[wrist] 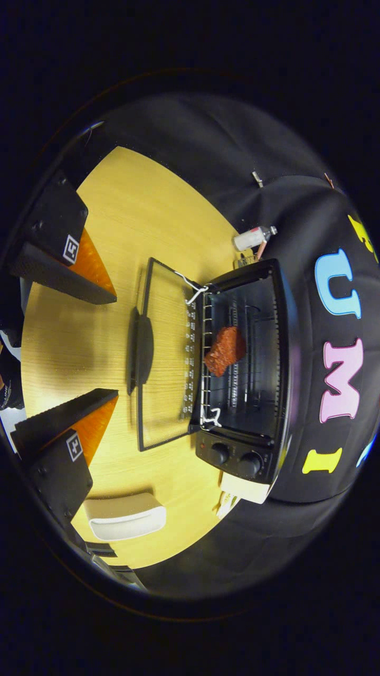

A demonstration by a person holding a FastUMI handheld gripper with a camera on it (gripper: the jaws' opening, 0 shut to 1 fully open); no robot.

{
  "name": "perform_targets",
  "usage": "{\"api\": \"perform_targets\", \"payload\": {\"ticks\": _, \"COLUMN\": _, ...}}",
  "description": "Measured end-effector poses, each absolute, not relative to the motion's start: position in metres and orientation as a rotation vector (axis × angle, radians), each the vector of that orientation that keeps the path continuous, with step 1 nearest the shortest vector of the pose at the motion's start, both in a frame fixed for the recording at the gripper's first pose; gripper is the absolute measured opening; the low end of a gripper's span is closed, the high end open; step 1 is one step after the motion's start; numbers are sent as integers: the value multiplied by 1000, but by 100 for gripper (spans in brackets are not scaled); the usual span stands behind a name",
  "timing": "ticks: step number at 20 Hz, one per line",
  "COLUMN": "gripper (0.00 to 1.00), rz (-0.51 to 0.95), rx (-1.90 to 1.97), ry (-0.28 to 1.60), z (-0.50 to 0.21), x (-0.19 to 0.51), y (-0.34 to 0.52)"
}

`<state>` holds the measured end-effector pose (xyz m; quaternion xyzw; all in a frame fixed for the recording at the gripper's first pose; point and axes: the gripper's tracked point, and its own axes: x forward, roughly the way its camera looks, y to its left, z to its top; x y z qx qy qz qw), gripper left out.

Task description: Open the toaster oven, put the food inside, and close the toaster oven door.

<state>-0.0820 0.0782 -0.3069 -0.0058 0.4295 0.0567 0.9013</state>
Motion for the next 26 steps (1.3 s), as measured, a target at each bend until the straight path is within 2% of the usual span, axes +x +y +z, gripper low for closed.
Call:
{"api": "perform_targets", "payload": {"ticks": 11, "gripper": 99, "rz": 23, "rx": -86, "ry": 979, "z": -358, "x": -56, "y": 83}}
{"api": "perform_targets", "payload": {"ticks": 17, "gripper": 98, "rz": -31, "rx": -10, "ry": 1016, "z": -363, "x": -48, "y": 84}}
{"api": "perform_targets", "payload": {"ticks": 26, "gripper": 98, "rz": -20, "rx": 4, "ry": 1004, "z": -344, "x": -50, "y": 86}}
